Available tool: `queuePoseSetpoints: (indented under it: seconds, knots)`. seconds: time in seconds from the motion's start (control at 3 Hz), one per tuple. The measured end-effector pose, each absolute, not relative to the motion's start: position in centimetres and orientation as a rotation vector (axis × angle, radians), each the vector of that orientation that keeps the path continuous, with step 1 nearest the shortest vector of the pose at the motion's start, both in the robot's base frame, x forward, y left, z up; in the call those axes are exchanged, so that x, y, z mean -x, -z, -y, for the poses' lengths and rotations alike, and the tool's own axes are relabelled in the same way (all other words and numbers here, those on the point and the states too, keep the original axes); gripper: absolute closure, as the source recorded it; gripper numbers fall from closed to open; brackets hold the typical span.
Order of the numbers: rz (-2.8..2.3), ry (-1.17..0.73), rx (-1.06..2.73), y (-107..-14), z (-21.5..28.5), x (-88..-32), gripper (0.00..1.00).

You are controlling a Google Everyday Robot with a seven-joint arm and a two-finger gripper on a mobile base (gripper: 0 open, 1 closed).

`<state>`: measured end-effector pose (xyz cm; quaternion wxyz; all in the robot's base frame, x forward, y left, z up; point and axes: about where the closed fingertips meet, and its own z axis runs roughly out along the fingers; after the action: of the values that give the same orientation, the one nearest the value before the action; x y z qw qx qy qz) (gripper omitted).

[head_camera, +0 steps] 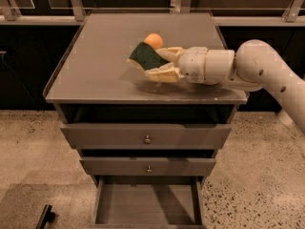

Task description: Pick sponge from bottom drawer and place on counter

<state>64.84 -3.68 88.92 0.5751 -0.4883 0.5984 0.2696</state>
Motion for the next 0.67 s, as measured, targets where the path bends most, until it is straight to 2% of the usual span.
queuePoseSetpoints:
  seconds: [0.33, 0.67]
  knots:
    - [-1.402, -0.632, 1.144, -88.92, 3.68, -64.84, 0.11]
    - [-1.402, -0.632, 1.144, -88.92, 3.68, -64.84, 0.00]
